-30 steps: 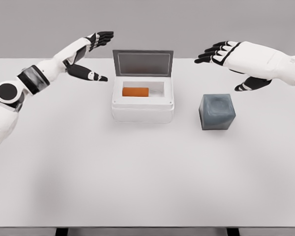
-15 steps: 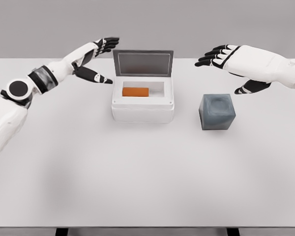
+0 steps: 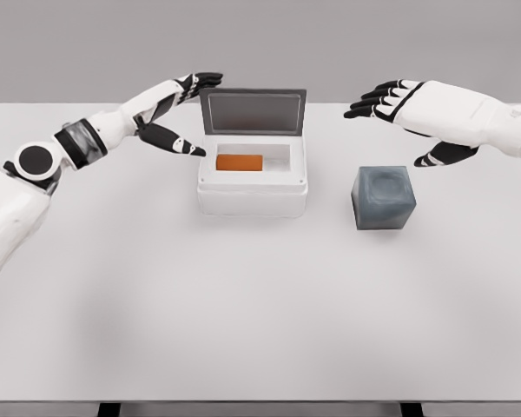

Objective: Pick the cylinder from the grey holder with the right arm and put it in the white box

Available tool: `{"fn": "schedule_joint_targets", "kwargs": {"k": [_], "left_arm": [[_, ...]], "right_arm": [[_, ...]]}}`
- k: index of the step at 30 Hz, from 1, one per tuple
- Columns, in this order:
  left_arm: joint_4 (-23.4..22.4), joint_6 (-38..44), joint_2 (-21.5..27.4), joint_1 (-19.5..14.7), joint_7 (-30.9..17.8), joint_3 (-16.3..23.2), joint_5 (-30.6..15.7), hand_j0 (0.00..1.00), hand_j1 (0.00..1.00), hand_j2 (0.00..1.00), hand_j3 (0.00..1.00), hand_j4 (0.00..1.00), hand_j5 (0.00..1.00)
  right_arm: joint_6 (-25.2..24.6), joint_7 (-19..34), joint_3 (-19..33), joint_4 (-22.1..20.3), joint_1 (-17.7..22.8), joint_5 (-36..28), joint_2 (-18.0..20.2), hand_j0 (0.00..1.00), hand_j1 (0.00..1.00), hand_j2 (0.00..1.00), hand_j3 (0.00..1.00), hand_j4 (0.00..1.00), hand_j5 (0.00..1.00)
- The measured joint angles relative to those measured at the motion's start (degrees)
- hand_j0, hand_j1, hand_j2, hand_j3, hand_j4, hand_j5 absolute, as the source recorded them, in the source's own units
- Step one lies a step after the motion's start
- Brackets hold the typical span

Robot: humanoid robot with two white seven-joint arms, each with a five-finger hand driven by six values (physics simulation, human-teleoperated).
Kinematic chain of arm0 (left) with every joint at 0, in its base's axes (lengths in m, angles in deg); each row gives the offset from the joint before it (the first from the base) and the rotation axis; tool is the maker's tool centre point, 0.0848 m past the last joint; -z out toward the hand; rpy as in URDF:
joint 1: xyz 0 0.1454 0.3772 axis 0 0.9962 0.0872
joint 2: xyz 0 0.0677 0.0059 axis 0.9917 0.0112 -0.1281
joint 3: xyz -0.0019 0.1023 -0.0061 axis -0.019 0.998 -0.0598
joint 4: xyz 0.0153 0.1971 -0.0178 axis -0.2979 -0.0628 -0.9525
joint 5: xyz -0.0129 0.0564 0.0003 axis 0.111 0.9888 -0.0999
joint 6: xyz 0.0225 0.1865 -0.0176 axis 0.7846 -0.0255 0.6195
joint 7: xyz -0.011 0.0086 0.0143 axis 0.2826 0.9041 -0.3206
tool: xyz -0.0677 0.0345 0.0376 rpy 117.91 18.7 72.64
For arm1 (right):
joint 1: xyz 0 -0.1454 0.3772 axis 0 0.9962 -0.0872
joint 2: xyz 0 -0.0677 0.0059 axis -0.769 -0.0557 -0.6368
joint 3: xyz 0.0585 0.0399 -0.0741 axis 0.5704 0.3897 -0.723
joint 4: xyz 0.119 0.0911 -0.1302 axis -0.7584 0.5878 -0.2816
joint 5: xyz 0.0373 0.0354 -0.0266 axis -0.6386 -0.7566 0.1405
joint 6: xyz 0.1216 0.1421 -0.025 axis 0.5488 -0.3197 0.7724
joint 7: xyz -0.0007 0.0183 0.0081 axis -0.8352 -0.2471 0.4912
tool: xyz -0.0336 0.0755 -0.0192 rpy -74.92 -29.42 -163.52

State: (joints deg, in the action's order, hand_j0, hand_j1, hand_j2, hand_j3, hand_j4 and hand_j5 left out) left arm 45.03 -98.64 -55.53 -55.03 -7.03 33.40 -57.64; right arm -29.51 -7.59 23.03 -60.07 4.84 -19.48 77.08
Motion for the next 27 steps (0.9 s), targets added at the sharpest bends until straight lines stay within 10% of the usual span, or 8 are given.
{"fn": "schedule_joint_targets", "kwargs": {"k": [12,19,27], "left_arm": [[7.4,-1.7,4.6,1.1,0.0,0.2,-0.5,1.00,1.00,1.00,1.00,1.00,1.00],[23.3,-4.9,20.4,5.7,0.4,0.1,-7.4,1.00,1.00,1.00,1.00,1.00,1.00],[30.1,-9.4,33.1,14.1,0.5,0.0,-6.4,1.00,1.00,1.00,1.00,1.00,1.00]], "right_arm": [[0.9,0.0,-0.1,0.0,-0.1,0.0,0.0,1.00,1.00,1.00,1.00,1.00,1.00],[1.0,0.0,-0.1,0.0,0.0,0.0,0.4,1.00,1.00,1.00,1.00,1.00,1.00],[1.0,0.0,1.0,0.0,0.7,0.0,1.4,1.00,1.00,1.00,1.00,1.00,1.00]]}}
